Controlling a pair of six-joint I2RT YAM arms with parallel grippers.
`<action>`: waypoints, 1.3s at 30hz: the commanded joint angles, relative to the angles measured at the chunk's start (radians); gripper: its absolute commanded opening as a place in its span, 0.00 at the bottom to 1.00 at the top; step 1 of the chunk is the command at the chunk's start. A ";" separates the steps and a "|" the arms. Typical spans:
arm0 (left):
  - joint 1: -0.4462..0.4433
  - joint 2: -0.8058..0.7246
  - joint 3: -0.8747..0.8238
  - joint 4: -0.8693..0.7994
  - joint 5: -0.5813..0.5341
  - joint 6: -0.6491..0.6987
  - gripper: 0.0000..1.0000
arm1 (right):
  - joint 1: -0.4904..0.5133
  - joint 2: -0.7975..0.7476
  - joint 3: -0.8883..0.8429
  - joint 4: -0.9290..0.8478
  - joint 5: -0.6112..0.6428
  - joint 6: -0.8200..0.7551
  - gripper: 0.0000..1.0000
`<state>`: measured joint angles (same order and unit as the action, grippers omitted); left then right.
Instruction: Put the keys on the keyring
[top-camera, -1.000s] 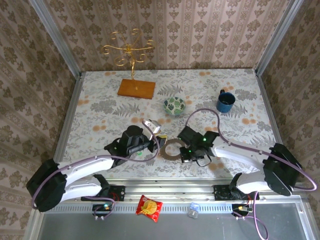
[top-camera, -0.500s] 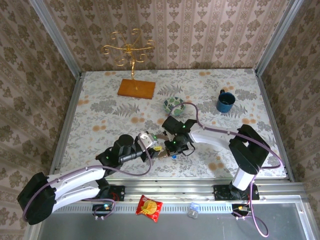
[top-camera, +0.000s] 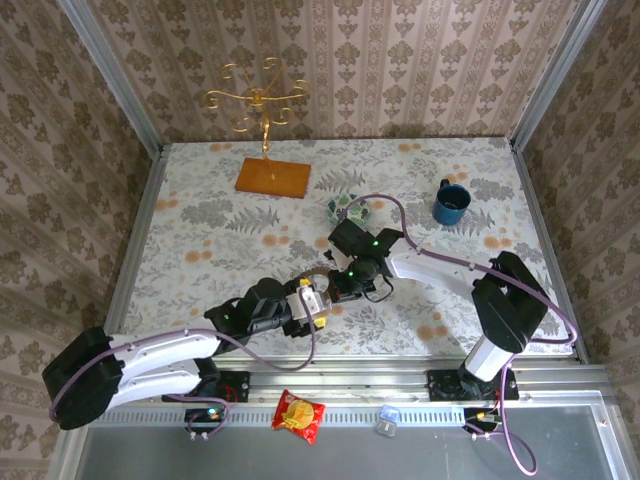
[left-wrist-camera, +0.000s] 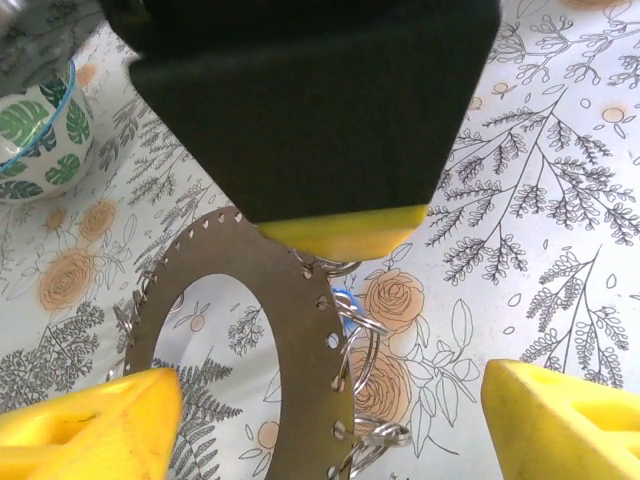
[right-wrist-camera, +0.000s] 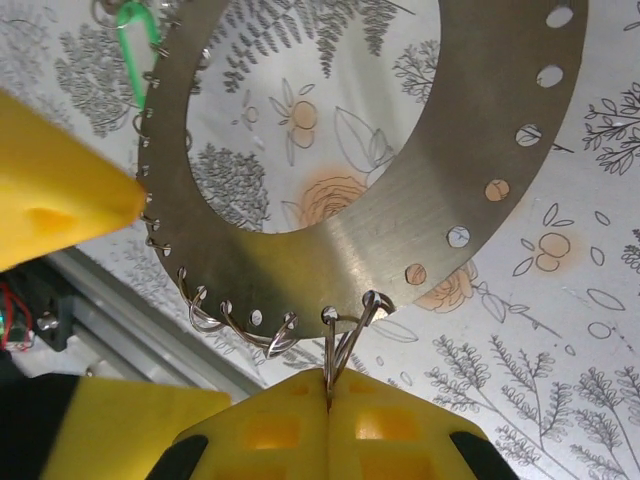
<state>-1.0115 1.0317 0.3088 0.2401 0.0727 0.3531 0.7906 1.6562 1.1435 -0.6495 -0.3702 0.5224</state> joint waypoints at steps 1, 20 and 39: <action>-0.016 0.020 0.005 0.073 -0.063 0.138 0.86 | 0.004 -0.037 0.037 -0.055 -0.035 -0.008 0.00; -0.017 0.173 0.030 0.225 -0.160 0.217 0.18 | 0.003 -0.086 0.125 -0.153 -0.026 -0.013 0.00; -0.016 -0.010 0.044 0.206 -0.021 -0.297 0.00 | -0.012 -0.519 -0.119 0.183 0.222 -0.397 0.51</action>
<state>-1.0214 1.0527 0.3168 0.4484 0.0132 0.2203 0.7628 1.2003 1.1347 -0.6121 -0.2375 0.2848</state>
